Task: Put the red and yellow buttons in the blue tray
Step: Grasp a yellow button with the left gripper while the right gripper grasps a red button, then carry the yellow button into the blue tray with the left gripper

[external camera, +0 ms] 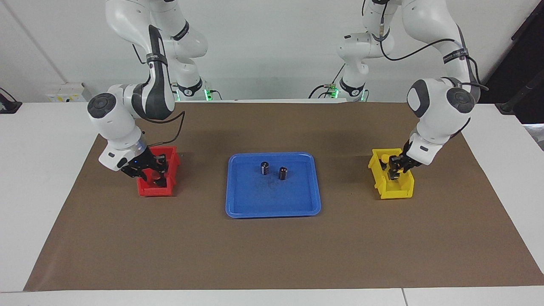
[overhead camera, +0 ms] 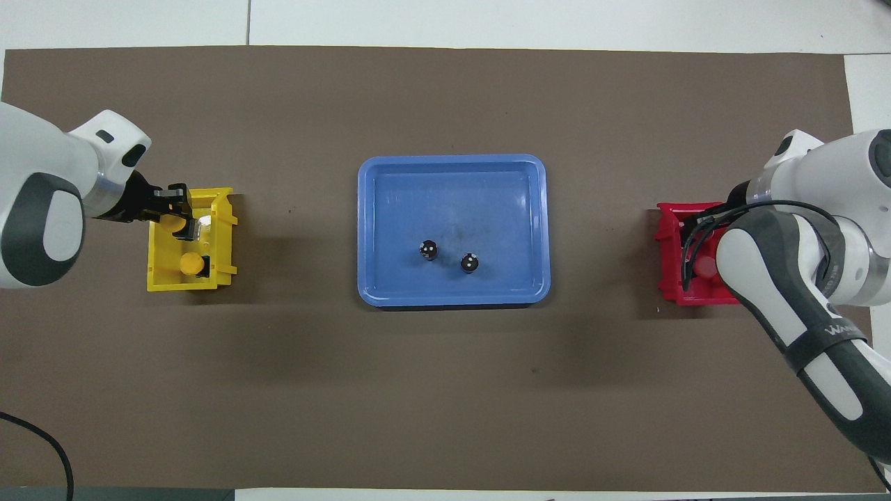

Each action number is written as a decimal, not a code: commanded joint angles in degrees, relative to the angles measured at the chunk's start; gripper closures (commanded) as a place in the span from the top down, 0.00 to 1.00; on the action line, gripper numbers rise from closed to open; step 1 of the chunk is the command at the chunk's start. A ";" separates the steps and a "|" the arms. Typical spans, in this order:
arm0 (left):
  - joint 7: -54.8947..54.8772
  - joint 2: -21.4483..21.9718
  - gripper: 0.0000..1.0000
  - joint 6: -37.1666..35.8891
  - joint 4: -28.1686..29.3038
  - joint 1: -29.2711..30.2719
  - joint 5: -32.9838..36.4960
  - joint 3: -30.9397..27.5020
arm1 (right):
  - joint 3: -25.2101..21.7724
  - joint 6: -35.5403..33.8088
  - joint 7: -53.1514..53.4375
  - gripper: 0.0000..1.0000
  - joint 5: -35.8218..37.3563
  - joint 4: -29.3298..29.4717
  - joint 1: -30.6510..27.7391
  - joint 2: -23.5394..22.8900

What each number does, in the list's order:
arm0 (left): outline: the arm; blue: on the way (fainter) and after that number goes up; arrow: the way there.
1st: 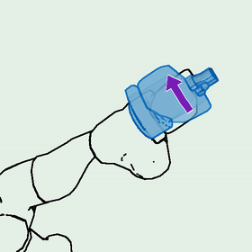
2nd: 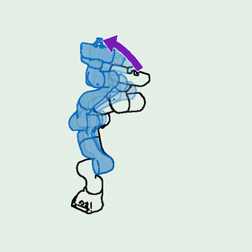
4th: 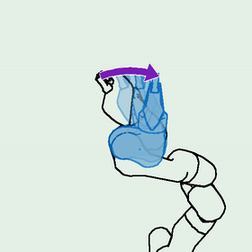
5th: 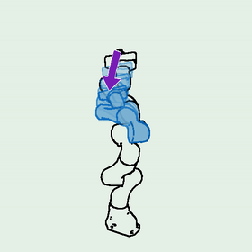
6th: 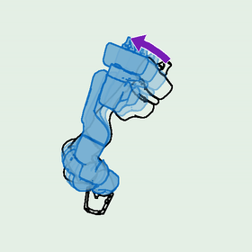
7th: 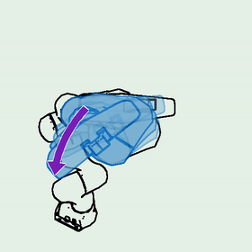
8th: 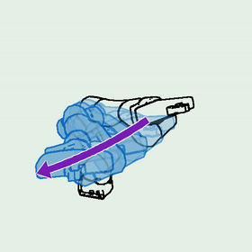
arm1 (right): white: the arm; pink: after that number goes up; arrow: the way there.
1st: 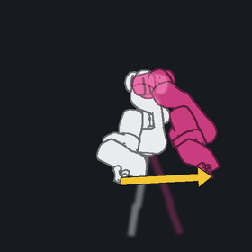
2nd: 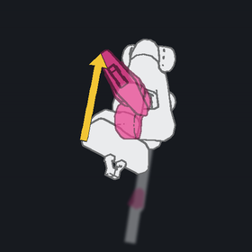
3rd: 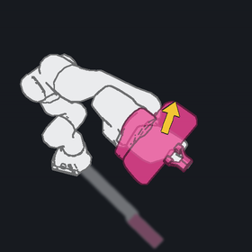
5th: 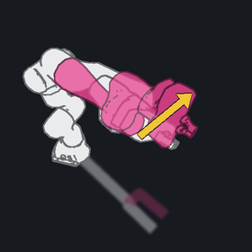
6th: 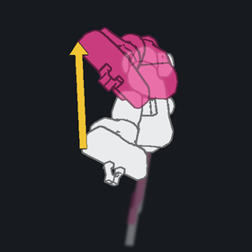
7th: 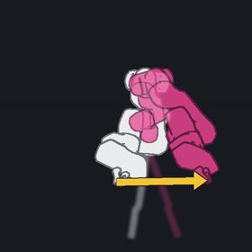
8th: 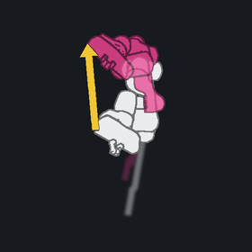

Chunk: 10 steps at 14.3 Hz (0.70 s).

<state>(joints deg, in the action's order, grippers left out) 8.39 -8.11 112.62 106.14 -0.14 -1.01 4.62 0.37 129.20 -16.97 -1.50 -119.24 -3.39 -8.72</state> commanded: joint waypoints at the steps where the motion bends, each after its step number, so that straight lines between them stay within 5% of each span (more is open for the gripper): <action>1: 3.90 -0.59 0.02 -9.67 -10.22 -2.48 0.57 -0.23 | 0.42 1.67 -0.17 0.59 -1.05 -1.88 -0.48 0.81; 7: 24.90 -1.64 0.02 -1.01 -11.05 -14.69 -4.43 -0.23 | 0.33 0.61 -1.66 0.58 -1.05 -1.79 -0.56 0.90; 10: 30.17 -3.13 0.02 2.07 -11.39 -20.32 -6.02 -0.23 | 0.42 0.18 -2.11 0.50 -1.05 -1.88 -0.65 0.90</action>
<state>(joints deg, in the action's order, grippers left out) 35.50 -9.67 112.78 96.06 -17.59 -5.83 5.18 0.37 129.48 -17.19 -1.50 -120.01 -3.39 -8.72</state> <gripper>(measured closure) 0.595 0.441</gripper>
